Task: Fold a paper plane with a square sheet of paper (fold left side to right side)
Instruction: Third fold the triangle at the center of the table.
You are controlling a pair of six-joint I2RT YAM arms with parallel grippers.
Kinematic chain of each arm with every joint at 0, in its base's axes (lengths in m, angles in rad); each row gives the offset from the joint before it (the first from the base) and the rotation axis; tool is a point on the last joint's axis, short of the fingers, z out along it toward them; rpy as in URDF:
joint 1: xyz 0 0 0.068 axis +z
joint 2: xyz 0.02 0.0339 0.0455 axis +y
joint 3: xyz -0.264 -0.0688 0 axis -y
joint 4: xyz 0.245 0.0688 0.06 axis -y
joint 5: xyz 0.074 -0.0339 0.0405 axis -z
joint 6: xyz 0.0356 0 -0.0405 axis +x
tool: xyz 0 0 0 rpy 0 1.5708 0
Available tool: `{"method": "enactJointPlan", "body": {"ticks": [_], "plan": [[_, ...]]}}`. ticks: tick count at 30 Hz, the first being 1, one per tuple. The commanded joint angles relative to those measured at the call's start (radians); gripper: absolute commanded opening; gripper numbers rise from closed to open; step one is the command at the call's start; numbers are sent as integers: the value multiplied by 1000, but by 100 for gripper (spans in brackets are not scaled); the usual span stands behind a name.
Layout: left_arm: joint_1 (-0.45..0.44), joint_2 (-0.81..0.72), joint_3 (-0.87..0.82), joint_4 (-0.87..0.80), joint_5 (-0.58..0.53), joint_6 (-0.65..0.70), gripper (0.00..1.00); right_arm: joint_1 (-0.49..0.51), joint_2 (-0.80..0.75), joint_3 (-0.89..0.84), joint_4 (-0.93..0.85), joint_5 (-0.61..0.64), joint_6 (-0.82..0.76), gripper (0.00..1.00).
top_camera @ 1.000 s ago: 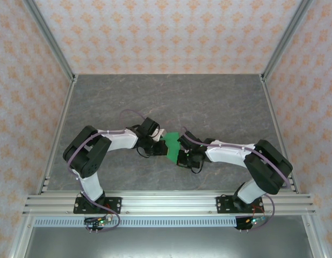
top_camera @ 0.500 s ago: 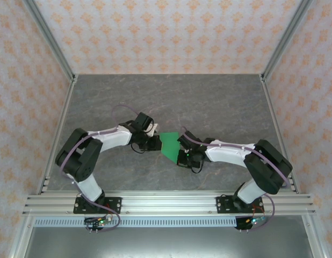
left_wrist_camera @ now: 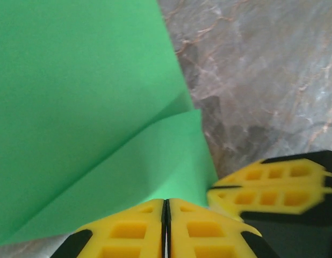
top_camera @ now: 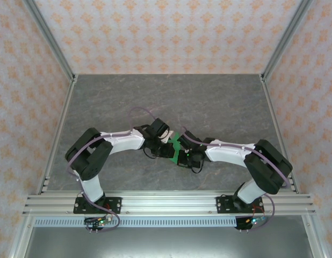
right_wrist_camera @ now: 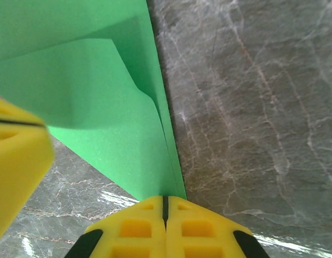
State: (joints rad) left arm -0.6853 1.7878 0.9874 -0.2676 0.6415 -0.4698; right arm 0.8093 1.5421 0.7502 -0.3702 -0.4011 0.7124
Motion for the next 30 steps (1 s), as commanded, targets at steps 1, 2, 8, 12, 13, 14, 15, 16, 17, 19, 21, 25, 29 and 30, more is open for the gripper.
{"method": "enactJointPlan", "body": {"ticks": [1, 2, 8, 12, 13, 14, 15, 16, 17, 19, 21, 25, 29, 30], "plan": [[1, 23, 36, -26, -48, 8, 10, 1, -11, -14, -111, 51, -8, 0], [1, 29, 37, -31, -56, 10, 10, 0, -20, -10, -119, 53, -9, 0], [2, 68, 22, -32, -76, 11, 10, 1, -69, 39, -187, 56, -12, 0], [1, 69, 7, -15, -75, 1, 10, 4, -90, 48, -146, 33, 20, 0], [3, 68, 5, -15, -77, 0, 10, 4, -89, 49, -135, 29, 24, 0], [2, 67, 5, -15, -77, 0, 10, 5, -83, 50, -123, 23, 28, 0], [1, 65, 4, -15, -78, 1, 10, 7, -75, 53, -111, 18, 31, 0], [3, 64, 3, -15, -78, 1, 10, 7, -65, 54, -100, 14, 32, 0], [1, 63, 4, -16, -78, 1, 10, 8, -54, 54, -90, 9, 32, 0], [1, 62, 4, -17, -79, 1, 10, 8, -31, 55, -74, 1, 36, 0], [3, 60, 4, -17, -80, -1, 10, 8, -14, 54, -64, 0, 37, 0], [2, 59, 4, -20, -83, -1, 10, 9, 0, 36, -63, 7, 39, 0], [3, 56, 5, -27, -90, 4, 10, 9, -2, -10, -68, 11, 50, 0], [2, 56, 7, -29, -92, 4, 10, 9, -5, -23, -70, 13, 53, 0]]}}
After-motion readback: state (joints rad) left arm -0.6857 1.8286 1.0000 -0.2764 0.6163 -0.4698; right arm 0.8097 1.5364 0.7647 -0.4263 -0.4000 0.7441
